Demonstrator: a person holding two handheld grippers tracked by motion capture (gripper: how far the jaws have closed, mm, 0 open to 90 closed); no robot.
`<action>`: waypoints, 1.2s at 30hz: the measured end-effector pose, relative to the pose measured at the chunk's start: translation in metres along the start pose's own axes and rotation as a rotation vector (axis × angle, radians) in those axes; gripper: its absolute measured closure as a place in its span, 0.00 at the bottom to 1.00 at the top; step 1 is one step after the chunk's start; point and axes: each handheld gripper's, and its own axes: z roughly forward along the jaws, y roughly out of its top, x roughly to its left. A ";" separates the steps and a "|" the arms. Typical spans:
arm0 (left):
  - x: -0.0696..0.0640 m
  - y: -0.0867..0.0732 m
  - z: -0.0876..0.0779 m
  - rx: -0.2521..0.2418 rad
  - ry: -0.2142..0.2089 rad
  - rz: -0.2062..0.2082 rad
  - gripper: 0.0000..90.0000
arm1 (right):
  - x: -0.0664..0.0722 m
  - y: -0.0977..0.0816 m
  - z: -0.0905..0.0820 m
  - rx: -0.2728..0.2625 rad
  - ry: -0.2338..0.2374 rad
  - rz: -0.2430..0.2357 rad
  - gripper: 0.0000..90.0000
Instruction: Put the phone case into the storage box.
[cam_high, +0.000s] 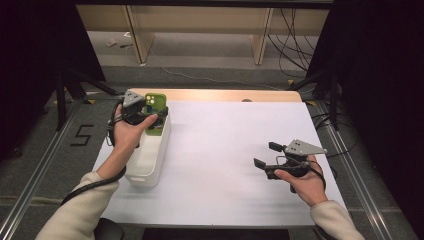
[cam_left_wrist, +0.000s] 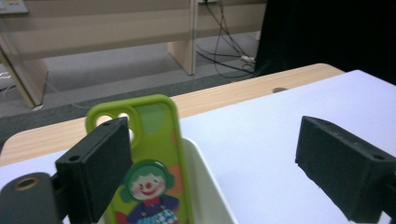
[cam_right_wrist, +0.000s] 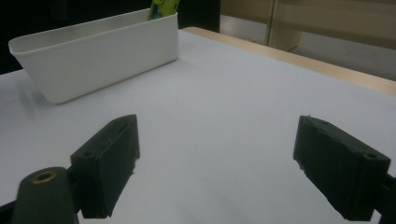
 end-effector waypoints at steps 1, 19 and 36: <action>-0.003 -0.002 -0.004 -0.005 -0.014 0.000 0.12 | 0.000 0.000 0.000 -0.001 -0.001 0.000 0.17; -0.044 -0.035 -0.050 -0.041 -0.175 0.065 0.11 | 0.000 0.001 -0.001 -0.007 0.002 -0.004 0.17; -0.051 -0.046 -0.063 -0.042 -0.211 0.089 0.11 | 0.000 0.001 -0.002 -0.016 0.002 -0.003 0.17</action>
